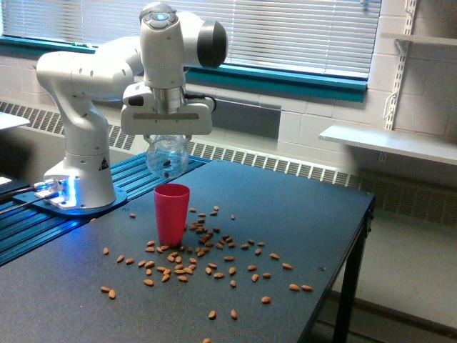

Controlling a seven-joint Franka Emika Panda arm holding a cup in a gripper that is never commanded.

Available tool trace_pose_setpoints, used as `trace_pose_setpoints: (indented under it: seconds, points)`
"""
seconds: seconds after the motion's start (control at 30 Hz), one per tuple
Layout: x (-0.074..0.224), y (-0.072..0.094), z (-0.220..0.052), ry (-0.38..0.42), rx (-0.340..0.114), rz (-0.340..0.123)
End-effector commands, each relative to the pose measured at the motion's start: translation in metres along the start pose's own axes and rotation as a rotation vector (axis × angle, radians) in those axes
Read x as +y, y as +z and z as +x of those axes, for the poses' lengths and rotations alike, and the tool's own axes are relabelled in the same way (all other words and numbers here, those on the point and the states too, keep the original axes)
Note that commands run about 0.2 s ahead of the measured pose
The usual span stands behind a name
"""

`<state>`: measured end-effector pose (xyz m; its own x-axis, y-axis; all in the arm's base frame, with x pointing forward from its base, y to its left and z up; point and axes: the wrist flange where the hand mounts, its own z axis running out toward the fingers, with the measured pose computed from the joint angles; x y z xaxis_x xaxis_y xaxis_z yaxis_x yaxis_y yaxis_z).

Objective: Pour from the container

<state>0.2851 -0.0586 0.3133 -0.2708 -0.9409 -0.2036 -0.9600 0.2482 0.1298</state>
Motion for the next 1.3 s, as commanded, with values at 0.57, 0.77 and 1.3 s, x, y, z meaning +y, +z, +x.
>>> trace_pose_setpoints:
  seconds: [0.57, 0.77, 1.3]
  points:
    - [0.0054, 0.0031, -0.0044, -0.011, -0.017, -0.028]
    - [0.0041, 0.0016, -0.0033, -0.009, -0.009, -0.009]
    - [0.0031, -0.0035, 0.0008, -0.008, 0.025, 0.057]
